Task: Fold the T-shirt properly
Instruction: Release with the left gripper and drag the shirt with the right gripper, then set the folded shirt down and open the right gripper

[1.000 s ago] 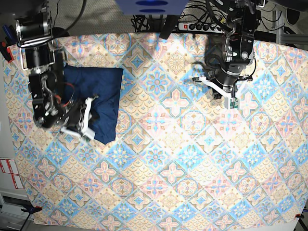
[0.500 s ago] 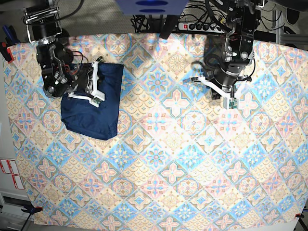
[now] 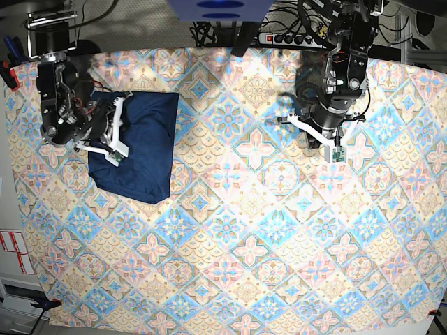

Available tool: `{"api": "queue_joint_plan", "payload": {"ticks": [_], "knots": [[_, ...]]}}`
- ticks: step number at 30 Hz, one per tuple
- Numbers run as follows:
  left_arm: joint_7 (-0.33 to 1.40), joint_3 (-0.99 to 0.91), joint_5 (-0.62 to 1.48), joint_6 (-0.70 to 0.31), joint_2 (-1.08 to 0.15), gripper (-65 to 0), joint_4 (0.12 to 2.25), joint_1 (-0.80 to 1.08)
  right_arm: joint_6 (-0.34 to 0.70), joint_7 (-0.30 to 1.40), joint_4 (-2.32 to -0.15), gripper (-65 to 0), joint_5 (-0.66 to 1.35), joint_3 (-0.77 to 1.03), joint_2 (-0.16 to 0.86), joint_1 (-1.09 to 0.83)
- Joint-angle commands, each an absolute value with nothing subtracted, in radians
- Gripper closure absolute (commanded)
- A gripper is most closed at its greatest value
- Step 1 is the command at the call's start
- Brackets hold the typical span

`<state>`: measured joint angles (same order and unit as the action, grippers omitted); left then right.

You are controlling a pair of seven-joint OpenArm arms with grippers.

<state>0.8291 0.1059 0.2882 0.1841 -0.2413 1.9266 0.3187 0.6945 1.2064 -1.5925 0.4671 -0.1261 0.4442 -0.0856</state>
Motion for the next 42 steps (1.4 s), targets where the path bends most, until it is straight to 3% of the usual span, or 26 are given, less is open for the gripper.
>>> {"api": "queue_joint_plan", "payload": {"ticks": [1, 15, 30, 42], "knots": [[0.814, 0.104, 0.288, 0.183, -0.245, 0.0, 1.942, 0.317, 0.698, 1.199, -1.629, -0.2, 0.479, -0.12, 0.467, -0.076], [0.809, 0.104, 0.288, 0.183, -0.243, 0.0, 1.942, 0.314, 0.698, 1.239, -1.724, -0.2, 0.476, -0.036, 0.489, -0.239], [0.814, 0.104, 0.289, 0.183, -0.243, 0.0, 1.94, 0.302, 0.698, 1.066, -1.273, -0.2, 0.473, -0.13, 0.486, -0.093], [0.814, 0.104, 0.289, 0.183, -0.243, 0.0, 1.94, 0.302, 0.698, 1.059, -1.244, -0.2, 0.323, -0.127, 0.489, 0.008]]}}
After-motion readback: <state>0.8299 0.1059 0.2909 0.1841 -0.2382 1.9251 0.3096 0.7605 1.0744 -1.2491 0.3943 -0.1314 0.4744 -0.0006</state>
